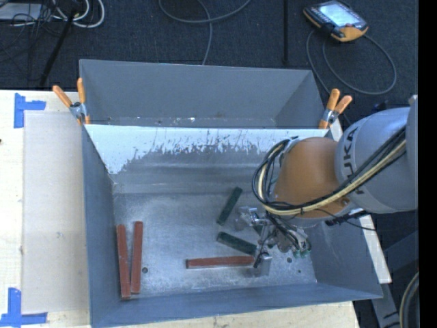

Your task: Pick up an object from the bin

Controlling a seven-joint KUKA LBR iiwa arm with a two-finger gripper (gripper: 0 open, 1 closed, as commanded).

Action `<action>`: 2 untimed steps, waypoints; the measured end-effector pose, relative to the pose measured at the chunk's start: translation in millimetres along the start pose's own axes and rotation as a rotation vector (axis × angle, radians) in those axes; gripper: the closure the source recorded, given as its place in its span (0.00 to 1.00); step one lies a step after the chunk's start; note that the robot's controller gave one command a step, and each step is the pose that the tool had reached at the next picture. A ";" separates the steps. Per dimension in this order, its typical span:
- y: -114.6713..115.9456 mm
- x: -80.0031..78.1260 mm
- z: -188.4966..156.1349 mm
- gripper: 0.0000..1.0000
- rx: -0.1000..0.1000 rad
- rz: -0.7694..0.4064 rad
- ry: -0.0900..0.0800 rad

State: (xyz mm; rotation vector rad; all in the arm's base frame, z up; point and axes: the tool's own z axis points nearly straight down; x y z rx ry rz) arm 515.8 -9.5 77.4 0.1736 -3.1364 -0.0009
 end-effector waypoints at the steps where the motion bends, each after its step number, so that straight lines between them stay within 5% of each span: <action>1: 26.5 5.3 7.8 1.00 0.000 0.135 0.002; 2: 26.6 5.3 7.8 1.00 0.000 0.135 0.002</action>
Offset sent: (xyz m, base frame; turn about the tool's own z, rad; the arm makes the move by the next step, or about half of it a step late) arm 0.0000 0.0000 0.0000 0.0000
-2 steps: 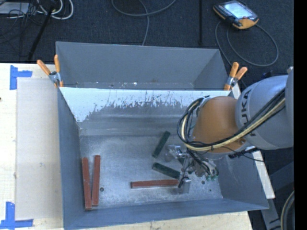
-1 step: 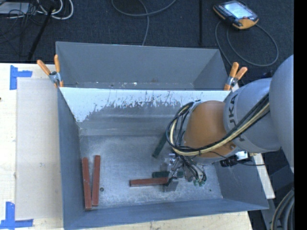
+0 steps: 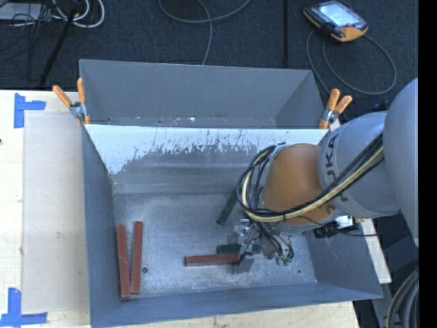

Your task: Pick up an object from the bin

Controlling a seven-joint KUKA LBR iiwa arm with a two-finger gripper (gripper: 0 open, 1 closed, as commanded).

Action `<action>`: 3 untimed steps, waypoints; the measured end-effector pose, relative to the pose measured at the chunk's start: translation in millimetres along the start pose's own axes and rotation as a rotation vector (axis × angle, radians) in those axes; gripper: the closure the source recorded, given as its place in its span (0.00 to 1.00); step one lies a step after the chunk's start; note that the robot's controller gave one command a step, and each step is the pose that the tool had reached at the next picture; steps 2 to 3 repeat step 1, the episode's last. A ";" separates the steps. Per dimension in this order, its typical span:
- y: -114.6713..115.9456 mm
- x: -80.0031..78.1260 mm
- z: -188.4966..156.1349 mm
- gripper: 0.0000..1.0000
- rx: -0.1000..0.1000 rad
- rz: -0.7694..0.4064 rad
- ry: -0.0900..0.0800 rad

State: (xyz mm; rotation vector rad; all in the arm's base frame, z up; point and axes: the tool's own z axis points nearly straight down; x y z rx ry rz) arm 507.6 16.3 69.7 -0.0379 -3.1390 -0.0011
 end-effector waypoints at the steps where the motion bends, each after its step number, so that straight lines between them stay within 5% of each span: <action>1: 8.0 -19.4 -153.9 1.00 0.001 0.020 -0.004; 3: 8.0 -19.4 -153.9 1.00 0.001 0.020 -0.004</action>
Offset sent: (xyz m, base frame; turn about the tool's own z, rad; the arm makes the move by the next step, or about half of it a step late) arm 0.0000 0.0000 0.0000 0.0000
